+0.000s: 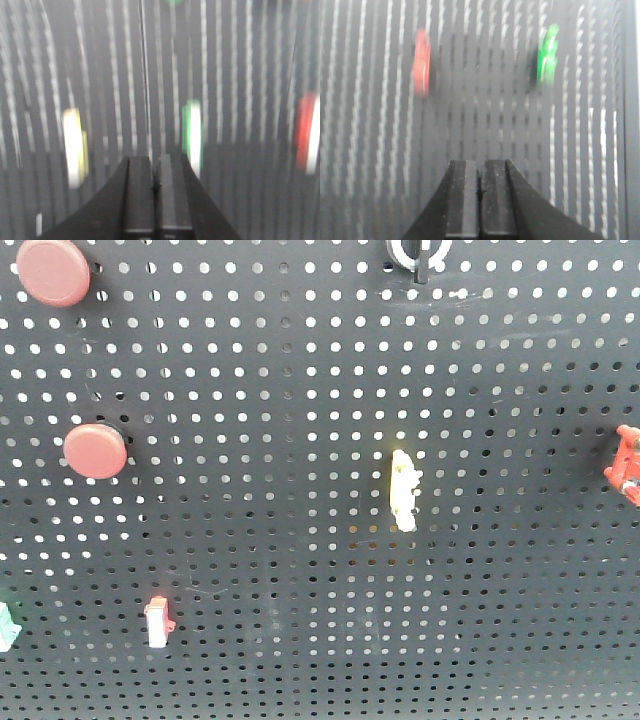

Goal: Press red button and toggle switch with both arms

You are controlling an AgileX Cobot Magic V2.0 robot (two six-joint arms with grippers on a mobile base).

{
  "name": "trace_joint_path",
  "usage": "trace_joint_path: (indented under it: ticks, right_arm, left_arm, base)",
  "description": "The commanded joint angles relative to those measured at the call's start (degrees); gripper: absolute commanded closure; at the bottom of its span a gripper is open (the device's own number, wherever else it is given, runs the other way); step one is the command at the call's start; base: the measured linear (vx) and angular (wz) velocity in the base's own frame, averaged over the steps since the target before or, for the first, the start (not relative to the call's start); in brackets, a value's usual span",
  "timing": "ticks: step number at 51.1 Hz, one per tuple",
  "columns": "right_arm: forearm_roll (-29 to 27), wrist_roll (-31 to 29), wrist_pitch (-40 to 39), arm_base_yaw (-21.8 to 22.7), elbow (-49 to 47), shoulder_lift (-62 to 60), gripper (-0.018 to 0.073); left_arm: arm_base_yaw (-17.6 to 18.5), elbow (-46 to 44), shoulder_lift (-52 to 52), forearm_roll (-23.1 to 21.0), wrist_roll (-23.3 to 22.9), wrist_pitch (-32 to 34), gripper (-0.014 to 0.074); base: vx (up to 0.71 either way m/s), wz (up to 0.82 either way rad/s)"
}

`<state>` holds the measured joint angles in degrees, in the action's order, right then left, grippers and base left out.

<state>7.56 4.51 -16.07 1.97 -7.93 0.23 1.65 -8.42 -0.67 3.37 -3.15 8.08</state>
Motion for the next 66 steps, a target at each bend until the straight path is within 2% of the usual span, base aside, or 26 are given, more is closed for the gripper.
trace_joint_path:
  ticks: [1,5,11,19,24,34,40,43,49,66]
  right_arm:
    - [5.1,0.5,1.3,0.3,-12.6,4.7,0.0559]
    - [7.3,0.7,5.0,0.3,-20.6,9.6,0.0559]
    - [7.2,0.9,7.5,0.3,-30.7,18.1,0.0559]
    - [7.2,0.8,7.6,0.3,-38.3,27.2,0.0559]
    - [7.2,0.8,7.0,0.3,-39.3,30.7,0.0559]
    - [7.0,0.9,6.8,0.3,-39.1,34.8,0.0559]
    - [7.0,0.9,6.8,0.3,-39.1,35.1,0.0559]
    - [7.0,0.9,6.8,0.3,-39.1,35.1,0.0559]
    - [7.0,0.9,6.8,0.3,-39.1,35.1,0.0559]
    - [7.0,0.9,6.8,0.3,-39.1,35.1,0.0559]
  left_arm:
    - [0.2,-11.0,0.7,0.7,-0.8,3.3,0.0594]
    - [0.2,-18.8,4.0,2.0,-0.8,1.2,0.0594]
    - [0.2,-30.7,11.5,4.1,-0.8,-1.4,0.0594]
    - [0.2,-43.3,21.9,4.6,-0.8,-7.0,0.0594]
    - [0.2,-46.0,26.1,4.5,-0.8,-10.9,0.0594]
    - [0.2,-45.6,32.8,4.5,-0.9,-15.1,0.0594]
    - [0.2,-45.6,35.9,4.2,-0.8,-13.5,0.0594]
    - [0.4,-45.7,37.1,2.5,-0.8,-11.5,0.0594]
    - [3.7,-45.8,39.1,-1.8,-0.7,-7.6,0.0594]
    - [18.9,-52.2,45.1,-1.5,-0.3,-7.0,0.0594]
  base:
    - [0.0,0.0]
    - [0.0,0.0]
    - [0.0,0.0]
    - [0.0,0.0]
    - [0.0,0.0]
    - [0.0,0.0]
    - [0.0,0.0]
    - [0.0,0.0]
    - [0.0,0.0]
    - [0.0,0.0]
